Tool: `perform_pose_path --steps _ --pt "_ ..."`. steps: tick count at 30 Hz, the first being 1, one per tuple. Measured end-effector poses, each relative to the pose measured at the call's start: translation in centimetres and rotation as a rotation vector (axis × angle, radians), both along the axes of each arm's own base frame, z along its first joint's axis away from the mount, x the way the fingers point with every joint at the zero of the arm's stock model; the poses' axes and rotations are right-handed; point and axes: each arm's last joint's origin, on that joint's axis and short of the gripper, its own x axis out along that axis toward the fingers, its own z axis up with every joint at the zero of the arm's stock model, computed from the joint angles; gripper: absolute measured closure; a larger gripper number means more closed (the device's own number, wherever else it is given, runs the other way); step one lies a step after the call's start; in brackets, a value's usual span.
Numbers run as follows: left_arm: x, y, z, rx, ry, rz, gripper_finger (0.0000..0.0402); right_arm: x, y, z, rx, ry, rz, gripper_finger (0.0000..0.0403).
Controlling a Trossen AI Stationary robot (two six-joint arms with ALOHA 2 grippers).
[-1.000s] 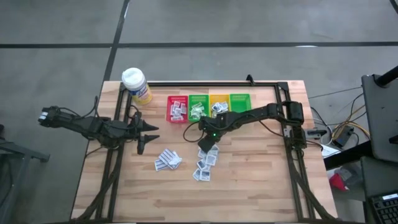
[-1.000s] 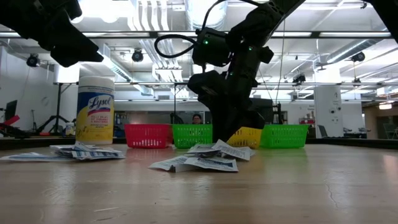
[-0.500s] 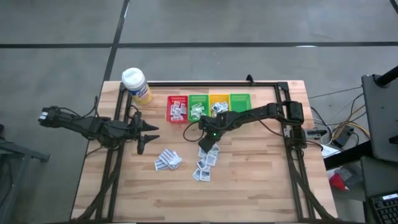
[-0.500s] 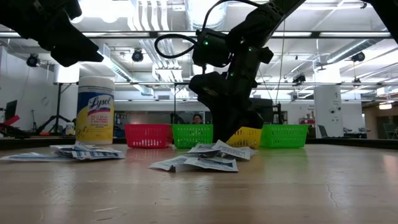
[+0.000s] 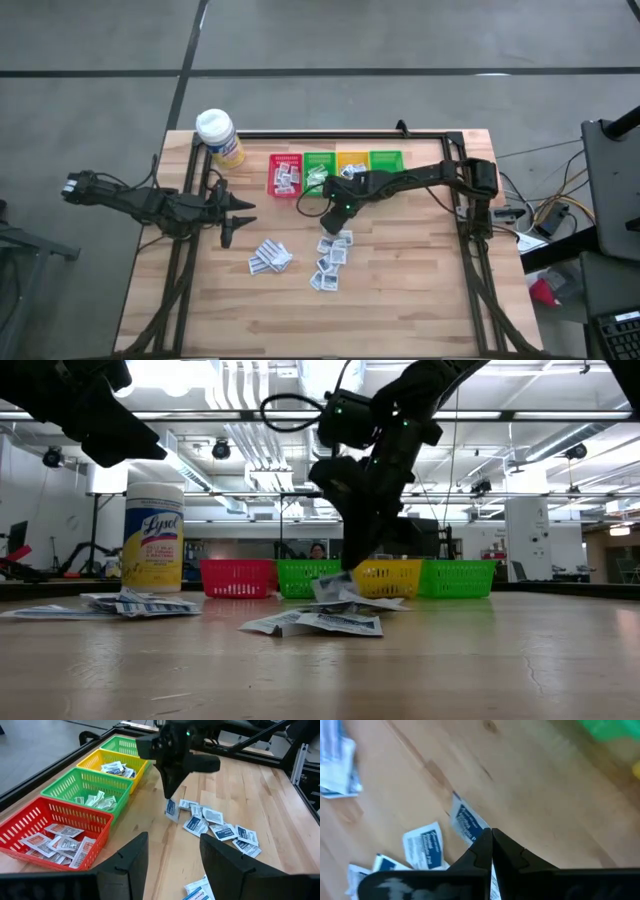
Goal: Pick & Place First Aid Supplies
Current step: Put the alcohol pad into the yellow bin
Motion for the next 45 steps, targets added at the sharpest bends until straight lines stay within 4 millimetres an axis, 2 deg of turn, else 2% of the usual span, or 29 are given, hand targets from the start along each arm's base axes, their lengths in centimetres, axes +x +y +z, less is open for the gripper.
perform_pose_path --steps 7,15,21,28,35,45 --pt "0.0 0.1 0.0 -0.005 -0.006 0.035 0.0229 -0.5 -0.2 2.3 -0.025 -0.062 0.001 0.0395" --pt "0.0 0.2 0.0 0.005 -0.012 0.082 0.0229 -2.0 -0.5 6.0 -0.045 -0.144 -0.008 0.0395" --pt "0.0 0.2 0.0 0.004 -0.013 0.082 0.0229 -3.9 -1.3 9.4 -0.065 -0.217 -0.03 0.0395" --pt "0.0 0.2 0.0 0.004 -0.01 0.083 0.0229 -6.6 -3.3 12.7 -0.147 -0.276 -0.089 0.0395" --pt "0.1 0.2 -0.1 0.007 -0.001 0.082 0.0229 -9.0 -6.2 13.8 -0.206 -0.248 -0.164 0.0395" --pt "0.1 0.2 -0.1 0.007 0.001 0.082 0.0229 -10.1 -9.2 13.5 -0.351 -0.18 -0.234 0.0395"
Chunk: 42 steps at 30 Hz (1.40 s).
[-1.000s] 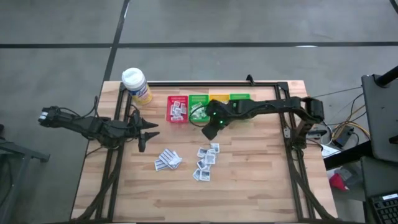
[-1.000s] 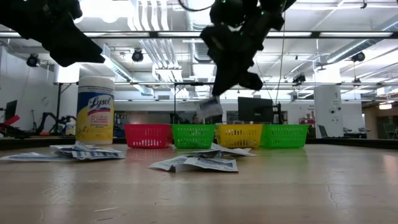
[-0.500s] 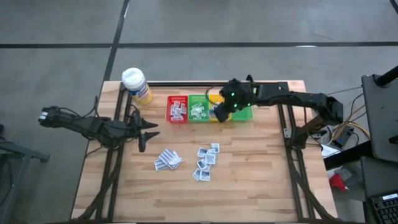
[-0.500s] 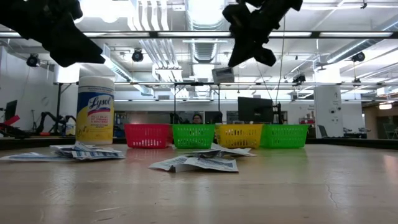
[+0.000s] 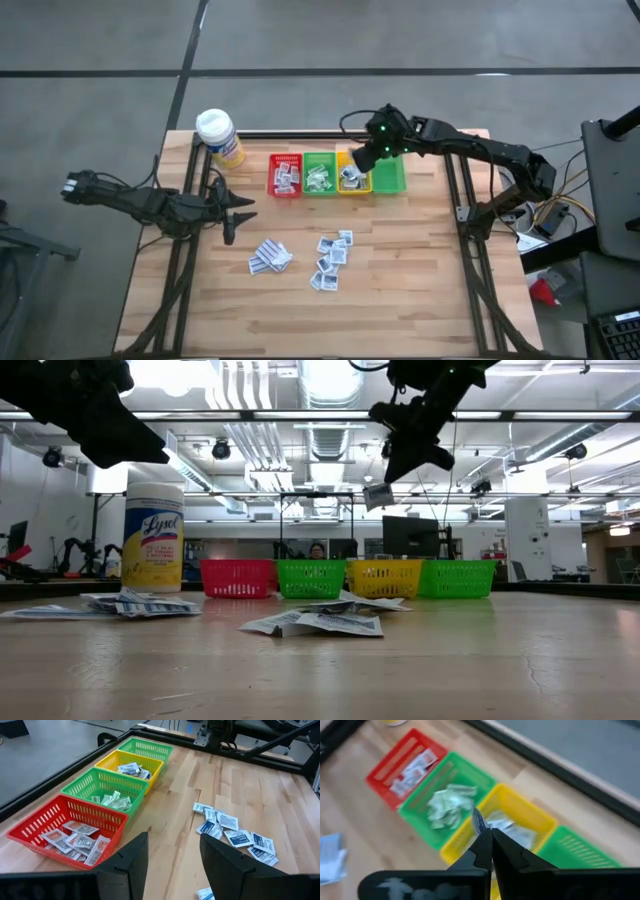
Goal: Pick & Place First Aid Supplies
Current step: Put the alcohol pad into the yellow bin
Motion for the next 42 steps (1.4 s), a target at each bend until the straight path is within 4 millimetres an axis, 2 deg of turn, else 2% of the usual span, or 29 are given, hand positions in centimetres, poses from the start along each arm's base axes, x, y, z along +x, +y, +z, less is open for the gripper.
perform_pose_path --steps 8,21,28,37,42 --pt "0.0 0.1 0.0 0.01 -0.003 0.025 0.0229 -0.3 -0.5 0.0 -0.121 0.066 -0.061 0.0395" --pt "0.0 0.1 0.0 -0.006 -0.007 0.031 0.0229 -0.3 -0.5 -0.2 -0.115 0.067 -0.069 0.0395" --pt "0.0 0.1 0.0 -0.006 -0.007 0.03 0.0229 -0.6 -0.2 -2.9 -0.035 0.075 -0.089 0.0395" --pt "0.0 0.1 0.0 -0.006 -0.007 0.031 0.0229 -0.6 0.3 -7.4 0.075 -0.04 -0.101 0.0395" --pt "0.0 0.1 0.0 -0.006 -0.007 0.031 0.0229 -0.8 0.6 -8.7 0.127 -0.078 -0.104 0.0395"
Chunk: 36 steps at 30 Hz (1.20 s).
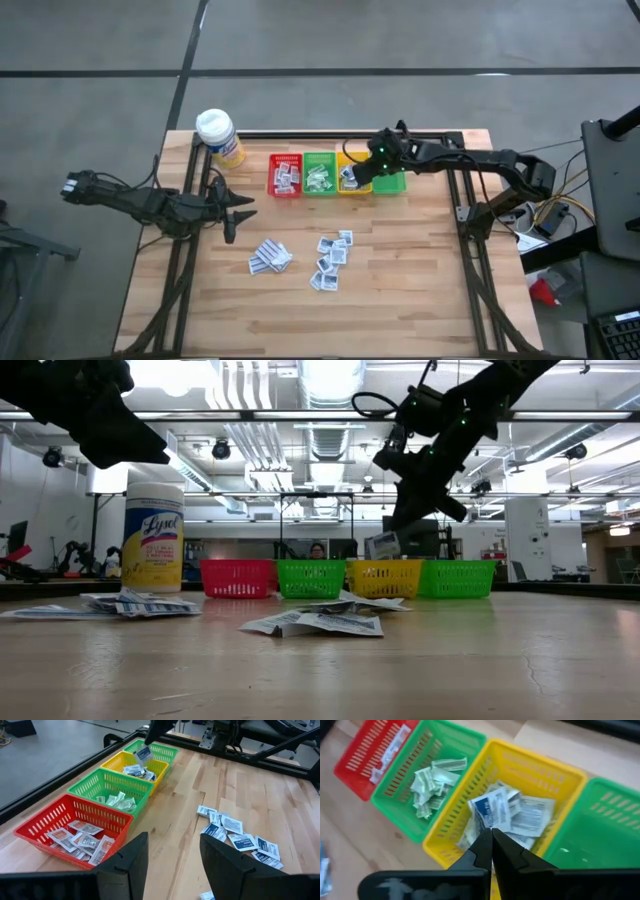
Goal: Pick & Place First Aid Supplies
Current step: Put the alcohol pad into the yellow bin
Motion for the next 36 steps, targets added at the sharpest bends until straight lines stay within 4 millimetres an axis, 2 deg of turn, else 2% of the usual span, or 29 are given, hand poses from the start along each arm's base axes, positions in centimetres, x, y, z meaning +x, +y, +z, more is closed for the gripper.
perform_pose_path --steps 8,16,25,32,36 --pt "0.0 0.0 0.0 0.0 0.0 0.0 0.0229 0.3 0.3 -0.8 0.002 -0.019 0.009 0.0395" --pt "0.0 0.0 0.0 0.0 0.0 0.0 0.0229 1.5 -0.3 -3.1 0.018 0.061 0.026 0.0395" --pt "0.0 0.0 0.0 -0.001 -0.001 0.0 0.0229 2.7 -0.8 -2.5 -0.042 0.066 0.092 0.0394" --pt "0.0 0.0 0.0 0.0 0.0 0.0 0.0229 2.4 -0.8 -2.6 -0.05 0.117 0.131 0.0393" --pt "0.0 0.0 0.0 0.0 0.0 0.0 0.0229 2.3 -0.7 -2.6 -0.059 0.128 0.159 0.0378"
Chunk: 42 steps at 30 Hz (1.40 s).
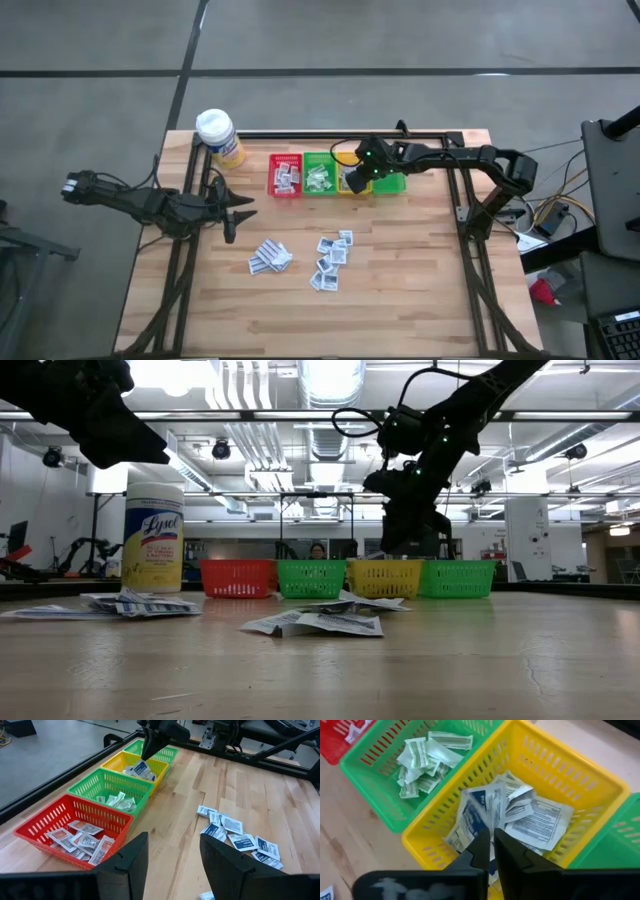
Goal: Pick & Place First Aid Supplies
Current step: Put the alcohol pad into the yellow bin
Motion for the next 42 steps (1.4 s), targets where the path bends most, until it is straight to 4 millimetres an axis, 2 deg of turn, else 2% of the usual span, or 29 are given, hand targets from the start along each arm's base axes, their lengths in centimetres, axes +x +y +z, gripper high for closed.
perform_pose_path --steps 9,14,18,22,27,30,34,42 --pt "0.0 0.0 0.0 0.0 0.0 0.0 0.0229 -0.1 0.0 0.1 -0.013 0.005 0.026 0.0306" --pt "0.0 0.0 0.0 0.0 0.0 0.0 0.0229 -0.5 1.0 1.5 0.044 -0.035 0.101 0.0285" --pt "0.0 0.0 0.0 0.0 0.0 0.0 0.0229 -0.5 3.7 2.9 0.135 -0.09 0.241 0.0282" --pt "0.0 0.0 0.0 0.001 0.003 0.0 0.0229 0.1 7.8 4.1 0.127 -0.124 0.419 0.0282" --pt "0.2 0.0 -0.1 0.003 0.012 -0.001 0.0229 0.6 13.2 4.3 0.085 -0.116 0.67 0.0282" --pt "0.2 -0.1 -0.2 0.004 0.018 -0.001 0.0229 0.7 15.7 3.9 0.058 -0.101 0.797 0.0282" --pt "0.4 -0.1 -0.3 0.007 0.028 0.0 0.0229 1.1 17.5 3.1 0.0 -0.086 0.923 0.0282" --pt "0.5 -0.1 -0.4 0.003 0.034 0.002 0.0229 2.4 17.9 0.6 0.013 -0.022 0.941 0.0282"
